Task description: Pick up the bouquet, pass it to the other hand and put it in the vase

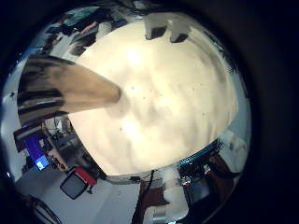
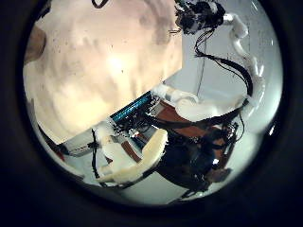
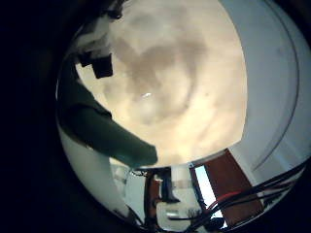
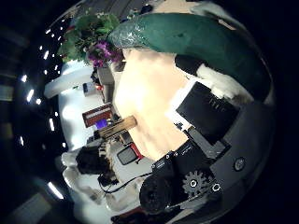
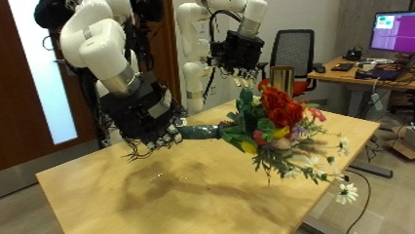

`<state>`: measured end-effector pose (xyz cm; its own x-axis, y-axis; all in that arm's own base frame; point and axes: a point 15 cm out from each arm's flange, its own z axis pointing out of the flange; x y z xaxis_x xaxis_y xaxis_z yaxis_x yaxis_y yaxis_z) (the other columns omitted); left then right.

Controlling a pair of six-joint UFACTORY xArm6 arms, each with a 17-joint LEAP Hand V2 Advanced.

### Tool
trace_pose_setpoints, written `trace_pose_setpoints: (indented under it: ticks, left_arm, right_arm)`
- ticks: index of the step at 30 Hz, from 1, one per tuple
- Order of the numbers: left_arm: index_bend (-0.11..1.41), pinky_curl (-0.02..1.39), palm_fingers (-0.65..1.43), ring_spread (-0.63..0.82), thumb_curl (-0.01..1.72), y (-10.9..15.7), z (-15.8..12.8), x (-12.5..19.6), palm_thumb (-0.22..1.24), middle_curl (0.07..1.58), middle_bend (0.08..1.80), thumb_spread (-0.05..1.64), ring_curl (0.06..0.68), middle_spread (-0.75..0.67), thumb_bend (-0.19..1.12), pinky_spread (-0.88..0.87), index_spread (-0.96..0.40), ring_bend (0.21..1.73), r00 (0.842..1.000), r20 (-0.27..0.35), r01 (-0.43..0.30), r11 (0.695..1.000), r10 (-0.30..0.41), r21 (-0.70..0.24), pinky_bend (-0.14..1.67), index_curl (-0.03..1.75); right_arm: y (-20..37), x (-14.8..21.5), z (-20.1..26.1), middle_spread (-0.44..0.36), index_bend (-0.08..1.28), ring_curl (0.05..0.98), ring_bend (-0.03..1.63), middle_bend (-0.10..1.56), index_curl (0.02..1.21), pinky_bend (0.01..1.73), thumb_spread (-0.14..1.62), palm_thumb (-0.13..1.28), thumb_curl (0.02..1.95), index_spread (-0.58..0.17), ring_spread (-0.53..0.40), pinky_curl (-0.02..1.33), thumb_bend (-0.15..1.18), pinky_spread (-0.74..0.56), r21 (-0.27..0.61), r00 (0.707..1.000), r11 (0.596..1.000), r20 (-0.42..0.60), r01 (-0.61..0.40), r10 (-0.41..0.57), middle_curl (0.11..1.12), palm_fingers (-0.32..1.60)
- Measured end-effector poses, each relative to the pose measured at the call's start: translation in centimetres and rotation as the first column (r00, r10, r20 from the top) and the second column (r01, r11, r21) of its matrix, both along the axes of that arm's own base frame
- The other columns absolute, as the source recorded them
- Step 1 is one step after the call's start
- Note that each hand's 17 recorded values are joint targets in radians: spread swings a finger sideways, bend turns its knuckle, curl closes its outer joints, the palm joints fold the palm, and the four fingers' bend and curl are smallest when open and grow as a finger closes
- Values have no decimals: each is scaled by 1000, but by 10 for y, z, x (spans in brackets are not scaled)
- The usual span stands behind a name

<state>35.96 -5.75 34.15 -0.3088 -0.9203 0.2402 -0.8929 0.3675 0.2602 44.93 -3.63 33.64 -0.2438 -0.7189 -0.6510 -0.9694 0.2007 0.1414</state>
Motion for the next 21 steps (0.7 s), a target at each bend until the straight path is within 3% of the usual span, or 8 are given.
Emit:
trace_pose_setpoints:
  ticks: [5, 9, 13, 17, 21]
  left_arm:
    - [172, 305, -24, 606, 294, 6, 12, -9, 213, 254, 183, 879, 233, 544, -47, 506, 342, 348, 999, -34, 16, 1000, -17, -16, 193, 296]
    - [172, 305, -26, 605, 295, 8, 19, -7, 148, 255, 183, 844, 231, 544, -42, 506, 342, 346, 1000, -29, -1, 997, -1, -72, 194, 300]
    - [171, 304, -25, 605, 301, 6, 27, -1, 121, 256, 182, 828, 232, 544, -37, 505, 342, 350, 999, -10, -36, 985, 35, -167, 194, 301]
    - [171, 303, -13, 596, 309, -1, 41, 5, 102, 266, 192, 810, 232, 538, -37, 504, 341, 350, 998, 8, -65, 961, 70, -269, 193, 301]
    - [172, 299, -7, 593, 312, -1, 53, 6, 94, 279, 198, 804, 232, 534, -36, 504, 341, 349, 996, 11, -85, 937, 94, -338, 190, 304]
  right_arm:
    - [13, -7, 52, -128, 997, 621, 1445, 1372, 999, 1369, 617, 1237, 840, -282, -191, 667, -4, -198, 152, 991, 988, 133, -34, 14, 739, 1119]
    - [26, -20, 96, -123, 1001, 624, 1442, 1373, 1004, 1350, 566, 1232, 871, -279, -191, 692, -7, -199, 268, 968, 957, 248, -110, 42, 734, 1122]
    - [43, -30, 125, -120, 1005, 629, 1444, 1378, 1010, 1318, 505, 1231, 904, -279, -191, 726, -8, -201, 365, 933, 906, 352, -215, 80, 729, 1121]
    - [61, -41, 142, -119, 1005, 631, 1450, 1380, 1015, 1288, 451, 1226, 924, -279, -191, 754, -14, -200, 436, 880, 830, 458, -347, 128, 725, 1120]
    - [73, -51, 132, -118, 1012, 633, 1448, 1392, 1020, 1254, 377, 1217, 941, -278, -191, 795, -18, -206, 493, 862, 772, 489, -400, 134, 723, 1123]
